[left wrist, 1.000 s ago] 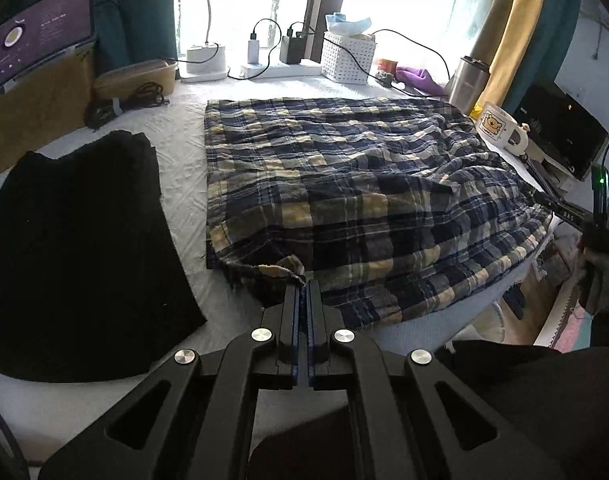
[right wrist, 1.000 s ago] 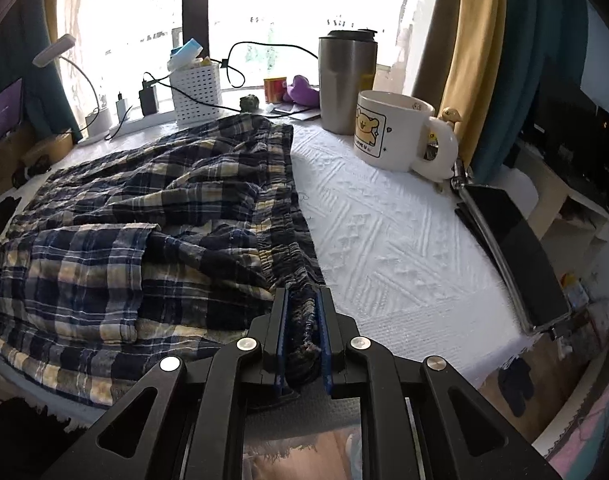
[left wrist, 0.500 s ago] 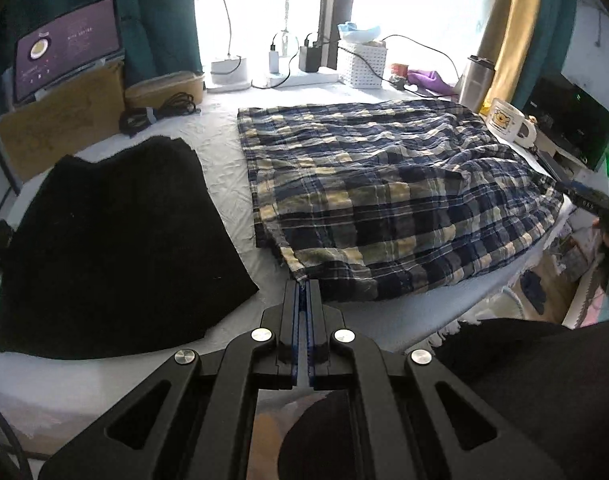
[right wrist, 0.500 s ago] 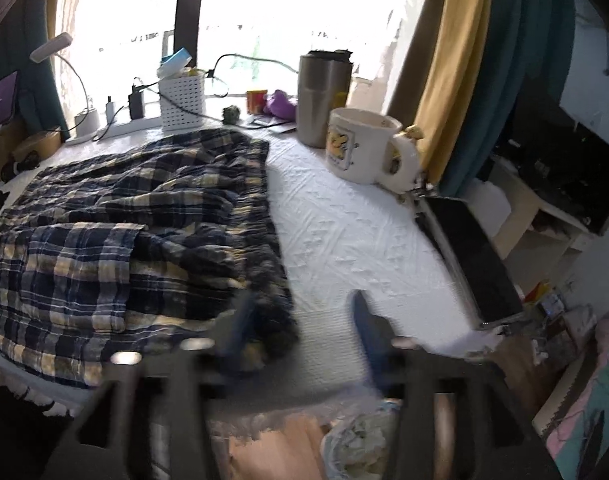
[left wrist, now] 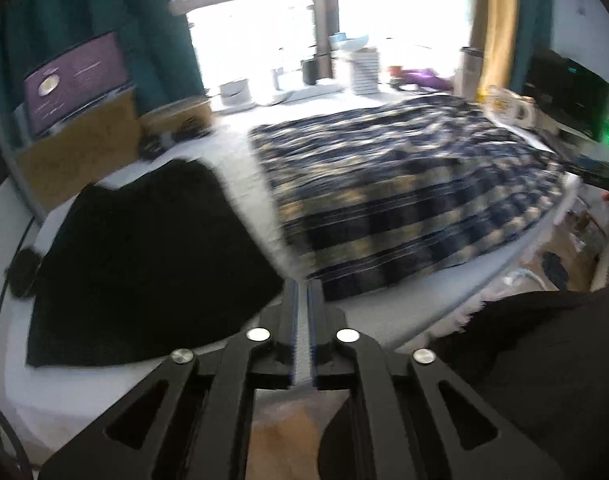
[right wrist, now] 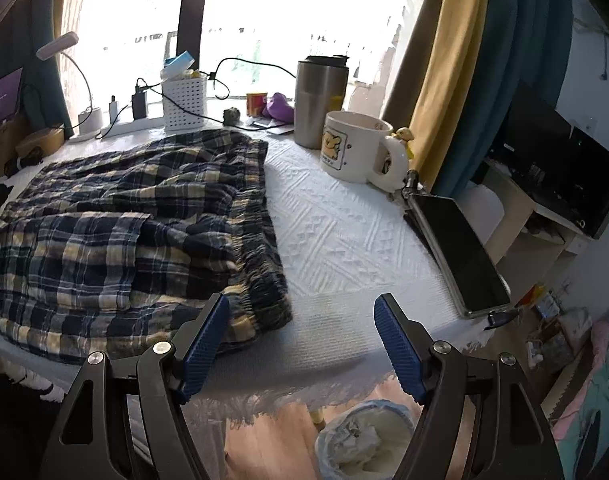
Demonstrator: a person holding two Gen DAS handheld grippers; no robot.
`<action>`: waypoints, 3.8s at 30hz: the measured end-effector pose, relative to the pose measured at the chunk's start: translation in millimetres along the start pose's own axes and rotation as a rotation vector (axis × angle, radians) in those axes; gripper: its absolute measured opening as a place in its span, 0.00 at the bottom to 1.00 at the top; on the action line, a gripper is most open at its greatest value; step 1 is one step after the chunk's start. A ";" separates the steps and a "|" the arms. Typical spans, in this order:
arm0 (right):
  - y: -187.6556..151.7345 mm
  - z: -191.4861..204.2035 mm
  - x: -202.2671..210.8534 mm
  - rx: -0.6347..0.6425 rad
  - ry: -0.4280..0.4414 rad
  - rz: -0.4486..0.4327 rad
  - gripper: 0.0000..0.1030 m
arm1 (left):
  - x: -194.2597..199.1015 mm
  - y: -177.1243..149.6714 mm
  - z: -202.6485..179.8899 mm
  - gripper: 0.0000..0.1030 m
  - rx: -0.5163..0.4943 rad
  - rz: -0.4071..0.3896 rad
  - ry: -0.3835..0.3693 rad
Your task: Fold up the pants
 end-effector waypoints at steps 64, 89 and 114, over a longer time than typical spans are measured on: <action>79.4 71.7 -39.2 0.169 0.242 -0.196 0.08 | -81.2 86.1 -49.4 0.04 0.010 0.016 -0.216; 133.2 75.6 -127.5 0.137 0.331 -0.056 0.08 | -118.3 85.4 -74.8 0.74 -0.189 0.110 -0.153; 92.9 38.7 -61.7 0.196 0.347 -0.162 0.89 | -100.4 127.9 -35.4 0.05 -0.019 0.004 -0.120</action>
Point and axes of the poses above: each gripper's, at about its wrist camera, not at the fingertips, and x roughly against the way its jaws point, z to its left, y to its top, the point moved 7 cm from there along -x, roughly the way its jaws point, and after that the axes turned 12 degrees about x, right-handed, at the moved point
